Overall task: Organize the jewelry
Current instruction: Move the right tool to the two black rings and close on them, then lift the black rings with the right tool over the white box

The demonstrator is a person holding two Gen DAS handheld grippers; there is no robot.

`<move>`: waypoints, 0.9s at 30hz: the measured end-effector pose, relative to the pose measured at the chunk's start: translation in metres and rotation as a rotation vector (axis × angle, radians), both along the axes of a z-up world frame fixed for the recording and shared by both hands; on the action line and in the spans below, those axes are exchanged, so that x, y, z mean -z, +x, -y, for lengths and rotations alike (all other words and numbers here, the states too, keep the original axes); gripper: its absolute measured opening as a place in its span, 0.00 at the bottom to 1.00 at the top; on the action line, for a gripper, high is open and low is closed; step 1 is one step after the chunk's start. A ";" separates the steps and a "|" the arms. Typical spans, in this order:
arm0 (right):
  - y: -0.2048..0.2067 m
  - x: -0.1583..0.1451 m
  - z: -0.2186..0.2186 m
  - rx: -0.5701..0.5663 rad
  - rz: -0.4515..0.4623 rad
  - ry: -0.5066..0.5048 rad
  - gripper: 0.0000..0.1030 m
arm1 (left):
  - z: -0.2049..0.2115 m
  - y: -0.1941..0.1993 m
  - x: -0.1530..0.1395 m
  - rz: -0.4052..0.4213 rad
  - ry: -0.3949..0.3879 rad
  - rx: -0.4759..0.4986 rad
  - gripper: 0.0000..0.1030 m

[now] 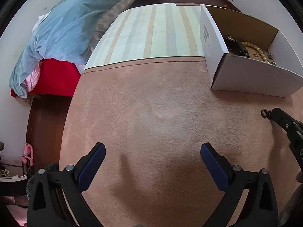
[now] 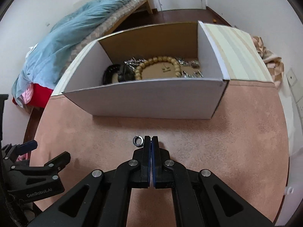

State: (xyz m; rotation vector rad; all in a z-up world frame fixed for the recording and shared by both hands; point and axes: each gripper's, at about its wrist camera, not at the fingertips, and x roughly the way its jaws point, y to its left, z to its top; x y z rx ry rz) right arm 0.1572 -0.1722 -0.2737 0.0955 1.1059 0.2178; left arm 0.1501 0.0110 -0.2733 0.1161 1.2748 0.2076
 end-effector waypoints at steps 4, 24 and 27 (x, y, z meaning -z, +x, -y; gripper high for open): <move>-0.007 -0.001 0.008 -0.029 -0.059 0.017 0.01 | 0.002 -0.001 0.002 -0.007 -0.010 0.008 1.00; -0.010 0.004 -0.030 -0.242 0.087 -0.167 0.12 | -0.020 -0.005 0.005 -0.001 0.033 -0.038 1.00; -0.014 0.001 -0.017 -0.193 0.072 -0.137 0.12 | -0.015 -0.005 0.001 0.005 0.017 -0.038 1.00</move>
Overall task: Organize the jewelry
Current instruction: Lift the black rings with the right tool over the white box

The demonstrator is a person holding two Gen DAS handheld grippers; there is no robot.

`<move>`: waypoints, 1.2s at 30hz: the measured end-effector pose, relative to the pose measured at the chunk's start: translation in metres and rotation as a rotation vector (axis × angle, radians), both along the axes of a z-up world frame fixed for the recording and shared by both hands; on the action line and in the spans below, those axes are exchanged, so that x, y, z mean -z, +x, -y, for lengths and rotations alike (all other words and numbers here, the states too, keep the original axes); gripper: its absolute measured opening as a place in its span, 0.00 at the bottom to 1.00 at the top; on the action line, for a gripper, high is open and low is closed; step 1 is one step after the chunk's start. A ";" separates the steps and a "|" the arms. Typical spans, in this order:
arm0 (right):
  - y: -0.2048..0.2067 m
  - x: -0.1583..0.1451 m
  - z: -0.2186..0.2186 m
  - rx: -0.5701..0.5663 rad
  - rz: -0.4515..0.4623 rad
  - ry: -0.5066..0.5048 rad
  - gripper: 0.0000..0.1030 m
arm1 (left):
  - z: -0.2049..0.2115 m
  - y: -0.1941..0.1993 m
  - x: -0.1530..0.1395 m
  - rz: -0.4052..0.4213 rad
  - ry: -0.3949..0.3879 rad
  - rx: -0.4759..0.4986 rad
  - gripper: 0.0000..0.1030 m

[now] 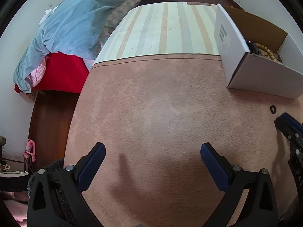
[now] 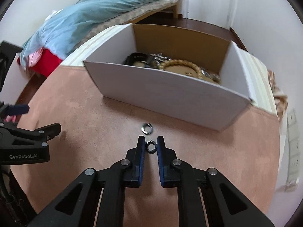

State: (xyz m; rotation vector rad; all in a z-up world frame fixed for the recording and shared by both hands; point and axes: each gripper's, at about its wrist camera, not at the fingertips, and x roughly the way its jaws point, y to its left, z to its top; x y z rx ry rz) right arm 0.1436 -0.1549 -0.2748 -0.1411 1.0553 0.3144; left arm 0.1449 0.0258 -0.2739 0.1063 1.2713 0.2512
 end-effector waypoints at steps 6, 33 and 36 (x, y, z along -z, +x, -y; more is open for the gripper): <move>-0.013 -0.015 0.055 0.202 0.012 0.054 0.12 | 0.035 0.013 -0.008 0.027 -0.089 0.038 1.00; -0.021 -0.028 0.137 0.505 0.036 0.106 0.12 | 0.139 0.035 -0.001 0.071 -0.243 0.282 0.10; -0.022 -0.038 0.133 0.496 0.050 0.127 0.12 | 0.136 0.030 -0.012 0.089 -0.260 0.287 0.10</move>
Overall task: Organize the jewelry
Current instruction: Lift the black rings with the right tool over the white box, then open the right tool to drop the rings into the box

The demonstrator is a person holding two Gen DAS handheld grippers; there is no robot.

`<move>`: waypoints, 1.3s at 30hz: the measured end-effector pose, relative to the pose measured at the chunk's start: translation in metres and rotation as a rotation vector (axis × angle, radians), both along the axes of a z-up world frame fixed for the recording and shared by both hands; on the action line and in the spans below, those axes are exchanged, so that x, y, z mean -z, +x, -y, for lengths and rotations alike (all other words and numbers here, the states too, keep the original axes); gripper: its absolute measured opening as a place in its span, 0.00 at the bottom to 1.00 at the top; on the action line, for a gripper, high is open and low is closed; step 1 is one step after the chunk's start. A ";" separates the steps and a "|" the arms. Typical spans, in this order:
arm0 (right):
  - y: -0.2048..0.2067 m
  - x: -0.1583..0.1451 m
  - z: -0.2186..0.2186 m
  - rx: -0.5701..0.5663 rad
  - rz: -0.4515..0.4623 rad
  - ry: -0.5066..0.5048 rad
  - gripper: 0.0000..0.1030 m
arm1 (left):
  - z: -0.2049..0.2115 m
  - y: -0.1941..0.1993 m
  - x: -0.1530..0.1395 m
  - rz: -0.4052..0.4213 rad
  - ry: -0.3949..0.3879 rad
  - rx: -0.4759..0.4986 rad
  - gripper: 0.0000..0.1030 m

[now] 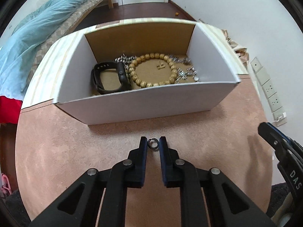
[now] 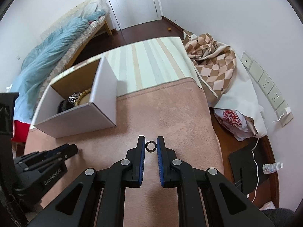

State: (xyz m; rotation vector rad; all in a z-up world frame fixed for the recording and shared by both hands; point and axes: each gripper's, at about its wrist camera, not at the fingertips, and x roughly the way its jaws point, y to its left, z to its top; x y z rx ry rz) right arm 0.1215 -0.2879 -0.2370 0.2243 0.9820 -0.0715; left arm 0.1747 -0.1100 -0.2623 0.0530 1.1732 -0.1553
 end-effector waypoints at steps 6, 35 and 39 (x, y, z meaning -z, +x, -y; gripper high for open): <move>0.003 -0.034 -0.016 -0.051 0.057 0.062 0.12 | -0.013 -0.001 -0.050 0.060 -0.072 0.017 0.10; 0.163 -0.026 -0.081 -0.260 -0.217 0.197 0.14 | -0.091 0.128 -0.064 -0.124 -0.124 -0.075 0.18; 0.158 -0.033 -0.077 -0.253 -0.209 0.195 0.23 | -0.099 0.123 -0.075 -0.081 -0.079 -0.110 0.60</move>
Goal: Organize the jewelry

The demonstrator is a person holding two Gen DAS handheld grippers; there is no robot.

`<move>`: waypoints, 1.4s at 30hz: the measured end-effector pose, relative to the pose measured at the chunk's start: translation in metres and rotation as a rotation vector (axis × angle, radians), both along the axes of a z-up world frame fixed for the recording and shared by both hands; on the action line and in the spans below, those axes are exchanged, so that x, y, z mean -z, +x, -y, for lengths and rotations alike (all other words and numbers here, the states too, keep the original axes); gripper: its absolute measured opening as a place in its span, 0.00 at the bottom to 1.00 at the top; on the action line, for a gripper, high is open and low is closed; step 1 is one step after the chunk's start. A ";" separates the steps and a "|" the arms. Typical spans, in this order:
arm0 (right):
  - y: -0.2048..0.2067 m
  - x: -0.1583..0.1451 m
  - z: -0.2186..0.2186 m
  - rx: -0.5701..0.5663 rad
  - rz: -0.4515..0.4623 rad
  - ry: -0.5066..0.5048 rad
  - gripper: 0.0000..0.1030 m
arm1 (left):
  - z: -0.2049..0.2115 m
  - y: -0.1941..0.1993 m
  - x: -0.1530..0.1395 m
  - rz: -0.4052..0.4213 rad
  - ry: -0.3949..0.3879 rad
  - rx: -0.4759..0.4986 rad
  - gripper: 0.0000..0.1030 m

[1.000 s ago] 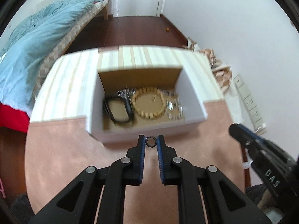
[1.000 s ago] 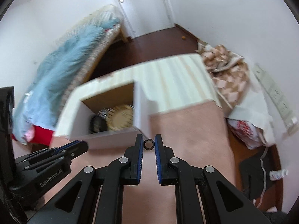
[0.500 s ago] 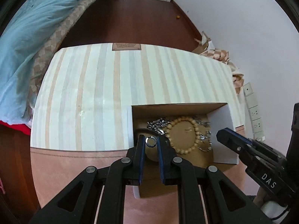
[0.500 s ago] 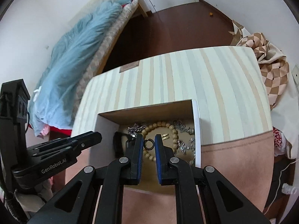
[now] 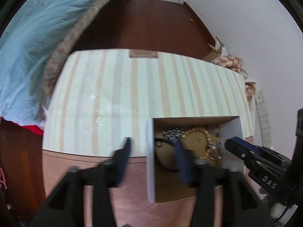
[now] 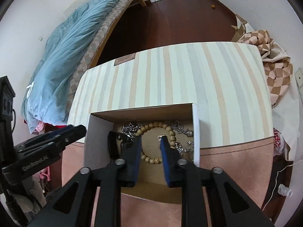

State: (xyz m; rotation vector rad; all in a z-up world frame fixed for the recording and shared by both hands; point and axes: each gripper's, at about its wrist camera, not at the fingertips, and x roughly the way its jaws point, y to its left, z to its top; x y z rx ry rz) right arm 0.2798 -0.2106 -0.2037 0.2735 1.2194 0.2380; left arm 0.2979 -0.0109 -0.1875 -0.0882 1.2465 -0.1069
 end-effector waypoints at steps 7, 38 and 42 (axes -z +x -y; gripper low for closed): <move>-0.012 -0.013 0.001 0.007 0.041 -0.085 0.35 | -0.011 -0.019 -0.009 0.044 0.066 -0.041 0.68; -0.170 -0.133 -0.001 0.117 0.242 -0.429 0.99 | 0.007 -0.164 -0.102 0.233 0.150 -0.077 1.00; -0.197 -0.167 -0.001 0.132 0.300 -0.425 0.99 | 0.008 -0.189 -0.133 0.284 0.148 -0.085 1.00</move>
